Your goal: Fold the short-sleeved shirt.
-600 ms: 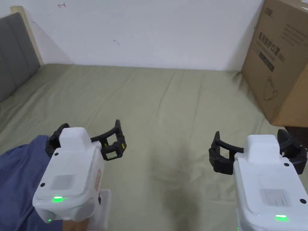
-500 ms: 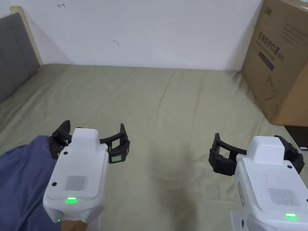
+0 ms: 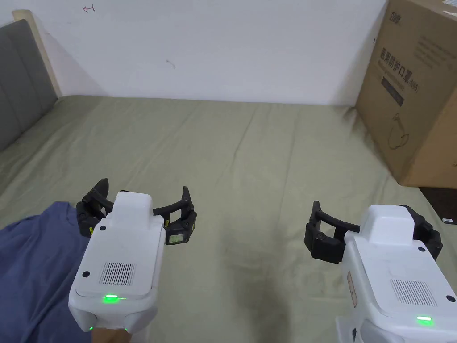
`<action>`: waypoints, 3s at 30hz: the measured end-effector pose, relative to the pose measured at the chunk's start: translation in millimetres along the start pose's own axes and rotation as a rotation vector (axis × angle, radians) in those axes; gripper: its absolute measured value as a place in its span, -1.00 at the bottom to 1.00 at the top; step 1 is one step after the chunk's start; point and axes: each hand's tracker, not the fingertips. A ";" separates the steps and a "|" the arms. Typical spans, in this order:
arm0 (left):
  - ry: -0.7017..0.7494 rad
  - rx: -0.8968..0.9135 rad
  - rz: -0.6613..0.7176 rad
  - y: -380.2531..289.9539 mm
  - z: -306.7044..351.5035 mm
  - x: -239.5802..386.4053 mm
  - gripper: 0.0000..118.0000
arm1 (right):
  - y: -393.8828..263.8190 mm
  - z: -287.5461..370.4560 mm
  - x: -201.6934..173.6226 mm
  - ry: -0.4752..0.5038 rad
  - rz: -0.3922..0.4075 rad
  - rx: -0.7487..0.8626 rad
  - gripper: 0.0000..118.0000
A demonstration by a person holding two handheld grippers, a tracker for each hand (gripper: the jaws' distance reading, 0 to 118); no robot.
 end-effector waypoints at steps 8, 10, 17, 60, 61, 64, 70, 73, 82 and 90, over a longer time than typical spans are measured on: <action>-0.001 0.001 0.003 -0.6 -0.1 -1.6 1.00 | 0.6 0.1 0.9 0.000 0.003 -0.004 0.98; -0.003 0.001 0.009 -0.5 -0.6 -2.8 1.00 | 1.5 0.4 0.9 0.001 0.005 -0.004 0.98; -0.012 0.002 0.014 1.3 -0.8 -2.9 1.00 | 3.4 0.4 1.8 -0.001 0.009 -0.001 0.98; 0.331 -0.089 0.029 -3.8 43.1 -169.2 -1.00 | 31.1 -27.5 -155.2 0.400 0.030 0.038 -1.00; 0.356 -0.095 0.031 -4.5 50.3 -181.7 -1.00 | 31.6 -26.4 -168.3 0.428 0.031 0.038 -1.00; 0.431 -0.115 0.024 -8.0 71.8 -213.4 -1.00 | 31.1 -23.4 -202.2 0.499 0.029 0.039 -1.00; 0.534 -0.152 0.025 -16.2 108.5 -257.6 -1.00 | 28.1 -11.3 -250.0 0.605 0.026 0.027 -1.00; 0.571 -0.167 0.021 -19.6 121.5 -269.4 -1.00 | 27.4 -5.7 -263.4 0.639 0.038 0.027 -1.00; 0.588 -0.221 0.049 -33.2 127.8 -288.9 -1.00 | 27.7 -5.5 -277.7 0.668 0.062 0.026 -1.00; 0.397 -0.437 0.175 -54.2 64.2 -300.6 -1.00 | 27.8 -22.2 -268.0 0.632 0.082 0.017 -1.00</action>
